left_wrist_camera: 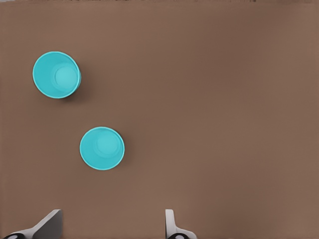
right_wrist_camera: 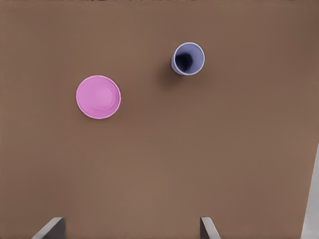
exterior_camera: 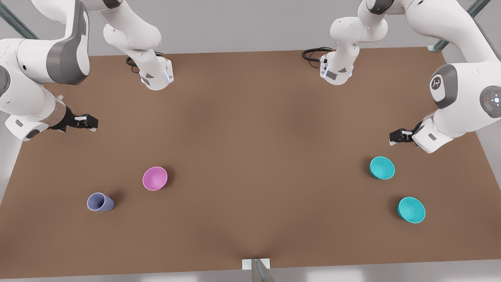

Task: Stack the blue bowl on the pink bowl

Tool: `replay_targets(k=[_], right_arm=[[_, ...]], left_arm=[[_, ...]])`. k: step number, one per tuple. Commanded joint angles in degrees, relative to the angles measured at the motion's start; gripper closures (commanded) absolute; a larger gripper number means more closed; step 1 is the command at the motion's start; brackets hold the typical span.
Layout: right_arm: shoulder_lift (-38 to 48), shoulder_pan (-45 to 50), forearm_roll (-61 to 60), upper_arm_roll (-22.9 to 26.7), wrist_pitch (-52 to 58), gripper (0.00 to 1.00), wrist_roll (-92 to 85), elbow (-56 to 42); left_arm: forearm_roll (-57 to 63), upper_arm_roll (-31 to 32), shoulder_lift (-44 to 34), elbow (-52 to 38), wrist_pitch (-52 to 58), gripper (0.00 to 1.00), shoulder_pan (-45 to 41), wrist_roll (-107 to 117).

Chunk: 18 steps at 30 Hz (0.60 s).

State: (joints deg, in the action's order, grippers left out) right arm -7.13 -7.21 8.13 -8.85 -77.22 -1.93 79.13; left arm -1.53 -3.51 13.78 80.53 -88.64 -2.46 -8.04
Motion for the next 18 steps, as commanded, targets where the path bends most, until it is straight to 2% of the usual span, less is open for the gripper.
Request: replay_targets(k=[1,3,5,7,9,11,18], right_arm=[[-0.1,0.0,0.0,0.0,-0.7,0.0,-0.4,0.0],[-0.5,-0.1,0.0,0.1,0.0,0.0,-0.1,-0.3],[-8.0,1.2,-0.1,-0.5,0.0,0.0,0.4,-0.9],[-21.9,1.2,-5.0,-0.6,-9.2,0.0,5.8,-0.8],[-28.8,0.0,-8.8,-0.6,-18.7,0.0,5.8,-0.4],[-30.0,-0.7,-9.9,-0.5,-30.9,0.0,5.9,5.8],[-33.1,-2.0,-10.8,-0.5,-35.8,0.0,5.9,7.4]], left_arm=[[0.0,0.0,-0.2,0.0,-0.8,0.0,0.0,-1.8],[0.0,-0.1,-0.6,0.0,-0.3,0.0,0.0,-1.8],[0.0,-0.1,-0.7,0.0,-0.2,0.0,0.0,-1.8],[0.0,-0.1,-0.6,0.0,-0.2,0.0,0.0,-1.8],[0.0,-0.1,-0.7,0.0,-0.2,0.0,0.0,-1.8],[0.0,-0.1,-0.7,0.0,-0.2,0.0,0.0,-1.8],[0.0,-0.1,-0.6,0.1,-0.2,0.0,0.0,-1.8]])
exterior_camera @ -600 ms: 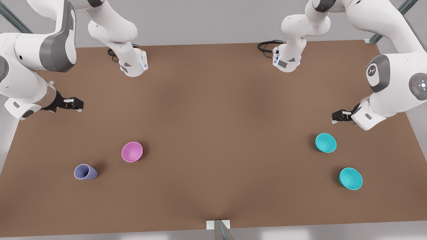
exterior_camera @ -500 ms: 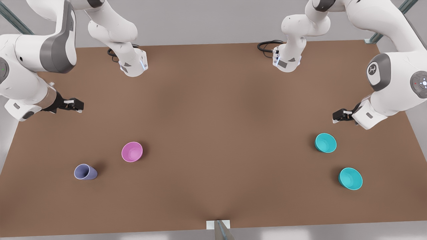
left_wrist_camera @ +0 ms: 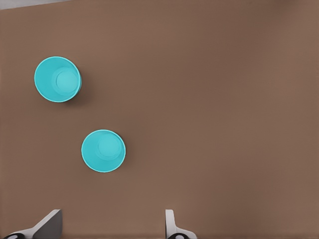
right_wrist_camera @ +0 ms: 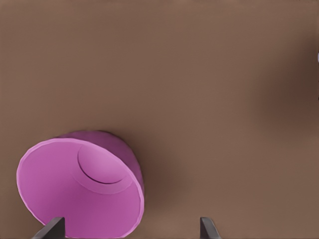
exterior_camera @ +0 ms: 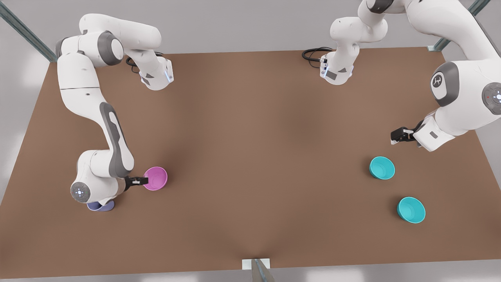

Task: Stack the blue bowl on the pink bowl

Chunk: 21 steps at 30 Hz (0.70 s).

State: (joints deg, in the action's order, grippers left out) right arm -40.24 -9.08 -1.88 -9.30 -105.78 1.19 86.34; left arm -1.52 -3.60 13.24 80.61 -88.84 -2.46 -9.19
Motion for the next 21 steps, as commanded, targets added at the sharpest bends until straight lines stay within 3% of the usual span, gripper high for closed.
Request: replay_targets(k=[1,17,18,21], right_arm=[[0.1,-0.5,-1.0,0.0,-7.4,0.0,2.6,1.0],[-1.6,-0.6,-3.6,-0.1,-13.1,0.0,1.7,6.6],[-1.6,-0.6,-3.6,-0.2,-13.1,0.06,1.7,7.0],[-1.6,-0.6,-3.8,-0.2,-13.0,0.52,1.7,7.0]], left_arm=[[0.0,0.0,-0.1,0.0,0.0,0.0,0.0,-0.7],[0.0,0.0,-0.1,0.0,0.6,0.0,0.0,-0.7],[0.0,0.0,-0.1,0.0,0.6,0.0,0.0,-0.7],[0.0,0.0,-0.1,0.0,0.5,0.0,0.0,-0.7]])
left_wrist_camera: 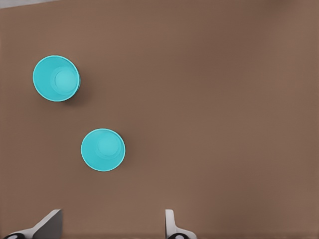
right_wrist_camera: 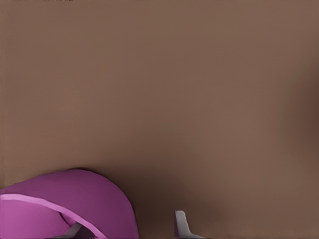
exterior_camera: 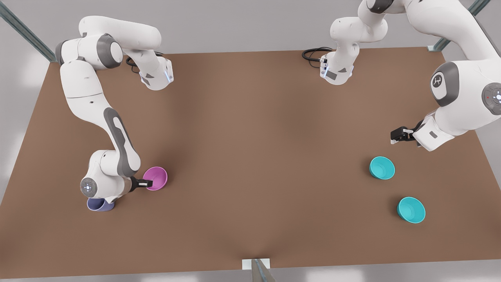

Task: Stack the blue bowl on the pink bowl

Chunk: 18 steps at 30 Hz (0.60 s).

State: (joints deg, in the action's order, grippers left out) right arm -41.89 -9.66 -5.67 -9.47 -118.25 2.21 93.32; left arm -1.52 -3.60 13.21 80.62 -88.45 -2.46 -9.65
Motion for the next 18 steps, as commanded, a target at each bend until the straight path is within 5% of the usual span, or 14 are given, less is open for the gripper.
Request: replay_targets(k=[1,5,10,14,18], right_arm=[[0.1,0.0,0.0,0.0,-0.4,0.59,0.7,-0.1],[0.2,-0.1,-0.1,-0.1,0.0,0.79,0.7,-0.3],[0.9,-0.4,-2.1,-1.7,2.7,0.79,0.6,-1.8],[0.2,0.4,-7.8,-9.5,3.4,0.79,0.7,-5.3],[-3.1,12.3,-12.8,-10.6,0.0,0.79,12.6,-13.2]], left_arm=[[0.0,0.0,0.0,0.0,0.2,0.0,0.0,-0.2],[0.0,0.0,0.0,0.0,0.2,0.0,0.0,-0.2],[0.0,0.0,0.0,0.0,0.2,0.0,0.0,-0.2],[0.0,0.0,0.0,0.1,0.2,0.0,0.0,-0.1],[0.0,0.0,-0.1,0.0,0.5,0.0,0.0,0.0]])
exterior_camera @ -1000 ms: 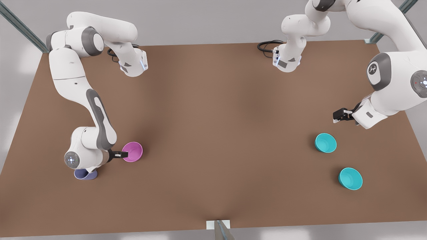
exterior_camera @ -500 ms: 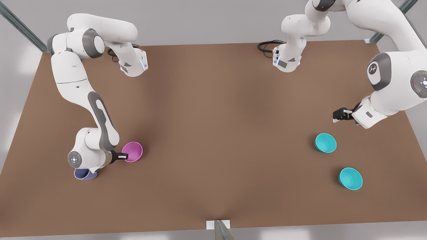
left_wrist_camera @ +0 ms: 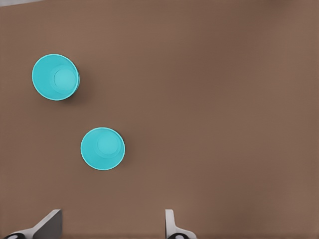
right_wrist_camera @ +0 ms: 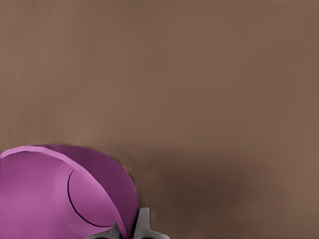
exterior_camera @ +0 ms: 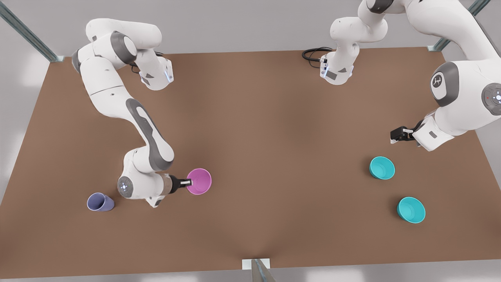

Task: Stack the blue bowl on the pink bowl

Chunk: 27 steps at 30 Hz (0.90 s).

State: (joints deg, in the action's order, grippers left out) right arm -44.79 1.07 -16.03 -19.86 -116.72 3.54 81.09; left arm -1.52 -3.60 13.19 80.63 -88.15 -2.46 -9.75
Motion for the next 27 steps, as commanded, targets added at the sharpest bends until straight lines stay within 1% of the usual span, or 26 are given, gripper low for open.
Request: replay_targets(k=[1,2,4,5,7,8,10,12,13,14,15,16,18,19,20,21,22,23,24,25,26,27], right_arm=[[-2.1,4.9,-2.4,-0.2,-4.7,0.79,15.6,-2.8],[-3.3,7.9,-2.3,-0.2,-8.5,0.79,18.6,-3.4],[-7.1,14.9,-2.1,0.2,-15.5,0.79,22.8,-7.6],[-8.4,17.8,-1.9,0.7,-19.1,0.79,24.2,-7.9],[-11.2,22.8,-1.9,3.7,-20.5,0.79,25.3,-11.5],[-13.3,24.1,-1.8,4.0,-20.5,0.79,25.4,-14.2],[-15.5,26.9,-1.9,6.9,-20.5,0.79,25.4,-16.5],[-16.0,26.9,-1.8,7.0,-20.4,0.79,25.3,-16.8],[-16.0,26.9,-1.8,7.0,-20.4,0.73,25.3,-16.8],[-16.0,26.8,-1.9,7.0,-19.7,0.14,25.1,-17.5],[-15.9,26.6,-2.1,7.0,-19.5,0.0,25.2,-17.8],[-15.6,26.4,-2.2,7.0,-19.3,0.0,25.2,-17.9],[-12.5,24.9,-3.6,6.9,-18.2,0.0,25.2,-17.5],[-8.4,22.6,-4.3,6.9,-13.6,0.0,26.3,-16.4],[-3.0,19.8,-3.9,6.9,-7.7,0.0,27.5,-14.7],[0.2,15.6,-3.0,7.0,2.0,0.0,26.7,-14.9],[2.2,7.9,4.4,7.0,18.8,0.0,26.0,-15.7],[3.7,2.5,9.2,6.9,29.0,0.0,24.1,-17.9],[5.4,-2.2,11.6,7.3,37.4,0.0,18.4,-18.2],[7.2,-4.7,15.9,7.3,42.7,0.0,10.5,-20.8],[9.9,-6.7,18.8,7.3,46.2,0.0,6.4,-21.3],[15.2,-6.9,20.3,10.2,48.5,0.0,1.9,-21.0]], left_arm=[[0.0,0.0,-0.1,0.0,0.2,0.0,0.0,0.1],[0.0,0.0,0.0,0.0,0.2,0.0,0.0,0.1],[0.0,0.0,-0.1,0.0,0.2,0.0,0.0,0.1],[0.0,0.0,0.0,0.0,0.2,0.0,0.0,0.1],[0.0,0.0,0.0,0.0,0.2,0.0,0.0,0.1],[0.0,0.0,0.1,0.0,0.1,0.0,0.0,0.1],[0.0,0.0,0.1,0.0,0.1,0.0,0.0,0.1],[0.0,0.0,0.2,0.0,0.1,0.0,0.0,0.1],[0.0,0.0,0.1,0.1,0.2,0.0,0.0,0.1],[0.0,0.0,0.3,0.1,0.2,0.0,0.0,0.1],[0.0,-0.1,0.5,0.1,0.2,0.0,0.0,0.1],[-0.1,-0.7,0.9,0.1,0.1,0.0,0.2,-0.2],[-0.8,-6.2,5.3,0.1,-2.5,0.0,0.8,-3.5],[-2.5,-6.9,8.1,0.1,-4.7,0.0,4.5,-7.0],[-7.0,-6.9,10.5,1.7,-7.5,0.0,8.0,-7.4],[-7.3,-7.0,10.9,5.7,-14.6,0.0,9.1,-10.8],[-7.8,-7.5,13.3,5.9,-17.6,0.0,11.2,-14.5],[-9.5,-7.5,15.2,5.9,-19.9,0.0,11.8,-17.1],[-12.3,-7.5,17.3,6.2,-22.5,0.0,12.8,-18.5],[-13.6,-8.0,18.0,9.6,-26.4,0.0,12.8,-19.2],[-13.8,-8.0,18.3,11.2,-27.7,0.0,12.7,-19.8],[-14.4,-8.0,19.6,11.4,-30.8,0.0,12.9,-23.6]])
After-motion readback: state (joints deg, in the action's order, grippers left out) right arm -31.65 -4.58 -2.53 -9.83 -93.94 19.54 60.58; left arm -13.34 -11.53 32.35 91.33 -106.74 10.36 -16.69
